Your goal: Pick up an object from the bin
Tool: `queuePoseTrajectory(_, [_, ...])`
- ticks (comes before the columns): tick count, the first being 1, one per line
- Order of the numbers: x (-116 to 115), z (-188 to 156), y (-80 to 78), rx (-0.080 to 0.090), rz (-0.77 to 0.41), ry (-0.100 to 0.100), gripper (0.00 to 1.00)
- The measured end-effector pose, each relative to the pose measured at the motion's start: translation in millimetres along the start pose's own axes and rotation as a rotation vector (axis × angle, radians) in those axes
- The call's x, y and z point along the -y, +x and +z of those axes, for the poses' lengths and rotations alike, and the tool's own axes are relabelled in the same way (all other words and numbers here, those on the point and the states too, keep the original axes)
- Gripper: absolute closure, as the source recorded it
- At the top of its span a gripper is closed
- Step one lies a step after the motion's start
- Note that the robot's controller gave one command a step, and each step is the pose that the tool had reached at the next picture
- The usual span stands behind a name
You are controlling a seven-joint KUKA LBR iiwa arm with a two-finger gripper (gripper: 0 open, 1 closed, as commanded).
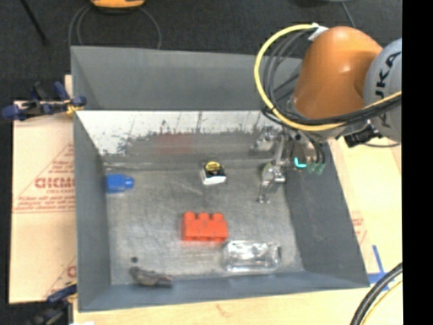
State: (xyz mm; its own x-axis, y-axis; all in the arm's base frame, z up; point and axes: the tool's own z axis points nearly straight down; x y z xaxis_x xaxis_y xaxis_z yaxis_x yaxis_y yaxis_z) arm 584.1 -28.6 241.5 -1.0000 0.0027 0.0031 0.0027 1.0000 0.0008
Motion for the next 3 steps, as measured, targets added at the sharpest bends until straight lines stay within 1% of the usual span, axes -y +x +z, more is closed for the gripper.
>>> queuePoseTrajectory(1, [-101.1, 170.5, 47.1, 0.014, -0.198, 0.003, 0.00])
queuePoseTrajectory(2, [-84.6, 139.4, 40.0, 0.010, -0.165, 0.002, 0.00])
queuePoseTrajectory(3, [-87.8, 139.1, 42.0, 0.007, 0.117, -0.001, 0.00])
